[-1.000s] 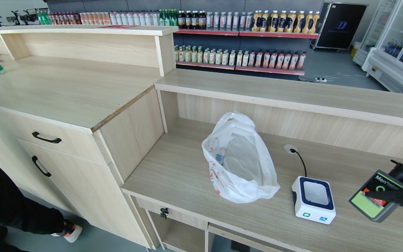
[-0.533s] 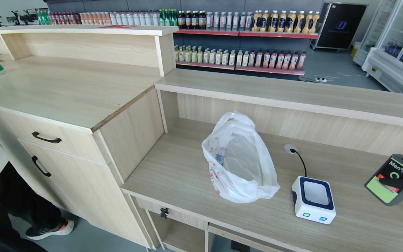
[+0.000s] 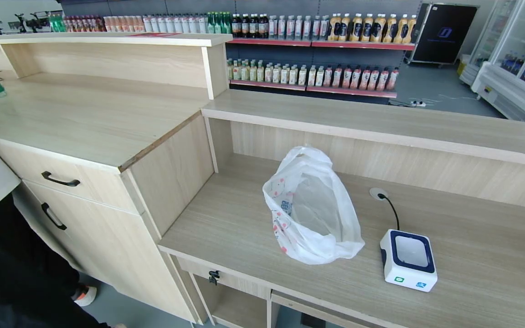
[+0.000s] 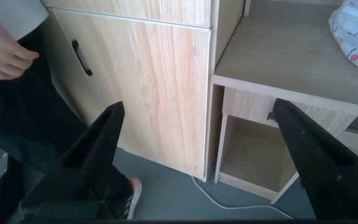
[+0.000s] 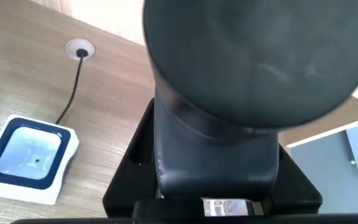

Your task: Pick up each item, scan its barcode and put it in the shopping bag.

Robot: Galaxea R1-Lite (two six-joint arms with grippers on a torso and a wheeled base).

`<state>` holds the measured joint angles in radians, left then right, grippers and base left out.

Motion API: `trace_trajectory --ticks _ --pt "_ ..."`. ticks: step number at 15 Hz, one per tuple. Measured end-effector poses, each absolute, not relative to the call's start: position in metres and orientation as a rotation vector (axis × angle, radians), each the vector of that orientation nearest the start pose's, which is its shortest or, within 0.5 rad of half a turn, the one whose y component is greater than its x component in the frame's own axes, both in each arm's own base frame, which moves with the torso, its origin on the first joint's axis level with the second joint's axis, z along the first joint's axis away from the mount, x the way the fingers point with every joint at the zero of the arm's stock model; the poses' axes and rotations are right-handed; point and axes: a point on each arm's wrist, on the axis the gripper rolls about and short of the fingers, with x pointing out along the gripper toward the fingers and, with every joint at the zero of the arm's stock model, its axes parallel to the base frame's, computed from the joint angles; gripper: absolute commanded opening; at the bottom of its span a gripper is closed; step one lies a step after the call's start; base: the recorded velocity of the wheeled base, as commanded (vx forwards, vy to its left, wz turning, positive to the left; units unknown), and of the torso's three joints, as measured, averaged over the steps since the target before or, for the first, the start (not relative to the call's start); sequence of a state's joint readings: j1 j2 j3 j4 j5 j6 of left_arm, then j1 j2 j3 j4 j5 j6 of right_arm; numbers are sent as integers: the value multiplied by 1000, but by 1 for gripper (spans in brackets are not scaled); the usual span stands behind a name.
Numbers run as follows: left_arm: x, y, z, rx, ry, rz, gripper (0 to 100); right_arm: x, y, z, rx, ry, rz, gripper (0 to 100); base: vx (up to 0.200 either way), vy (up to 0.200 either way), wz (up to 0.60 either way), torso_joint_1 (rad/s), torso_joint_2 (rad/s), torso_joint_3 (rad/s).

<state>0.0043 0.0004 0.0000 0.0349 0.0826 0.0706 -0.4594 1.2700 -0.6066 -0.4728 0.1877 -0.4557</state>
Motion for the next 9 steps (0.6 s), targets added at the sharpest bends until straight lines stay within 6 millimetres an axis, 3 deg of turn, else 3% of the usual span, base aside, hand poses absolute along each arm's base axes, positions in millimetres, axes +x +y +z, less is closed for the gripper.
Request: trace_trajectory --ticks 2,8,9 --pt "-23 2 72 72 38 86 100 176 -72 226 -402 182 -193 0 0 0 0 0 0 0" --pt "-23 2 72 72 39 86 100 175 -14 238 -338 99 -108 0 0 0 600 6 4 4" --pt "-23 2 72 72 38 85 100 177 -5 239 -320 90 -116 0 0 0 0 0 0 0"
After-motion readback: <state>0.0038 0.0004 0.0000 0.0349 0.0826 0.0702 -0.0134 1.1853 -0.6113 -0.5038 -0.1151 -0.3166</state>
